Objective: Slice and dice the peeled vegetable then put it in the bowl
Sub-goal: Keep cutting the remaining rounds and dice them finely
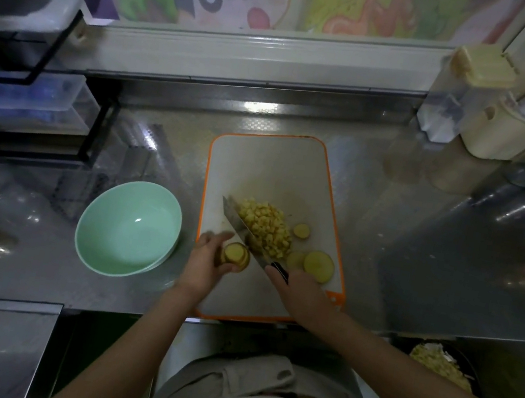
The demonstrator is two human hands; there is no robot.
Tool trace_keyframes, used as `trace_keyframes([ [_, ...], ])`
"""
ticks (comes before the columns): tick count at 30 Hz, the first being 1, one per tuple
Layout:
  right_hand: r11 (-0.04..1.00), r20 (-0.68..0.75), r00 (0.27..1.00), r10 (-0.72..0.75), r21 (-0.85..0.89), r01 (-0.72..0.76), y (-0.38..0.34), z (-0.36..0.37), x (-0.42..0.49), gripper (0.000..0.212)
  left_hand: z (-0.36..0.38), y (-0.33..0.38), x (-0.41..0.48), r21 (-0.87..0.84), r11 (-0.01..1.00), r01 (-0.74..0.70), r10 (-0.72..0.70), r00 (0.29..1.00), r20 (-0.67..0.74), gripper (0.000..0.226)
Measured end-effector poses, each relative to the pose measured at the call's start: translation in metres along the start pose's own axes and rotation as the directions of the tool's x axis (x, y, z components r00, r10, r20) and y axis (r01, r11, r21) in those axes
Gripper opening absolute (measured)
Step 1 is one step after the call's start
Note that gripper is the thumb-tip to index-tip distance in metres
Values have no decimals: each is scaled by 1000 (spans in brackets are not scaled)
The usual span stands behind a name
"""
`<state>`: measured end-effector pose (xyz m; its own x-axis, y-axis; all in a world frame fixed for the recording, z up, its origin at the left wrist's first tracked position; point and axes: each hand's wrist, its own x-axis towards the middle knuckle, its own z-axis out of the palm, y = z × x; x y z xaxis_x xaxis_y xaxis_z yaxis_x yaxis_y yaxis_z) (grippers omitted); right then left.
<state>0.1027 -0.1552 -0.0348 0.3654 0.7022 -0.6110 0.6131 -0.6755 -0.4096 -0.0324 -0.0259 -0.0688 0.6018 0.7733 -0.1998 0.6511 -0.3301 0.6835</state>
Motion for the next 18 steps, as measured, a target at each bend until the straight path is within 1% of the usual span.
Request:
trace_keyframes([
  [1,994,-15,1000,16,110,-14,1,2,1,46,0,1,-1,-6,1000,-27,27,999,16,60],
  [2,989,-14,1000,22,145,-20,-2,-1,-2,48,1,2,-2,-7,999,-51,51,999,18,57],
  [3,975,-16,999,44,218,-40,-6,-6,-7,52,2,2,-3,0,997,-72,72,997,5,53],
  [5,960,-42,997,64,274,-50,-10,-6,-8,48,4,4,-3,25,996,-89,90,995,-30,46],
  [6,971,-32,997,74,230,-65,-10,-5,-9,48,6,4,-4,38,996,-86,88,995,-44,44],
  [7,985,-30,998,48,170,-42,-9,-4,-11,49,7,4,-4,48,995,-84,86,995,-52,44],
  [8,986,-23,998,60,157,-55,-10,-4,-10,48,8,4,-4,53,995,-81,84,995,-57,44],
  [9,985,-40,998,57,164,-50,-10,-4,-10,47,10,4,-5,53,996,-77,80,995,-61,45],
  [12,952,-35,991,130,285,-114,-13,-6,-9,47,12,2,-5,51,996,-69,73,995,-72,48],
  [13,960,-32,993,117,259,-105,-10,-5,-6,50,12,1,-5,51,996,-70,74,994,-78,50],
  [14,967,-7,997,75,244,-71,-8,-6,-6,51,13,1,-5,41,997,-66,69,994,-86,51],
  [15,964,-1,998,55,260,-53,-7,-8,-3,50,14,1,-5,18,999,-50,52,993,-102,50],
  [16,944,11,998,60,325,-60,-6,-9,-3,45,14,1,-5,-21,1000,-22,19,992,-124,46],
  [17,932,-25,999,29,361,-18,-8,-10,-5,41,15,2,-6,-63,998,14,-23,989,-147,40],
  [18,943,-75,997,-3,332,28,-11,-12,-8,44,16,2,-6,-101,994,47,-64,984,-168,34],
])
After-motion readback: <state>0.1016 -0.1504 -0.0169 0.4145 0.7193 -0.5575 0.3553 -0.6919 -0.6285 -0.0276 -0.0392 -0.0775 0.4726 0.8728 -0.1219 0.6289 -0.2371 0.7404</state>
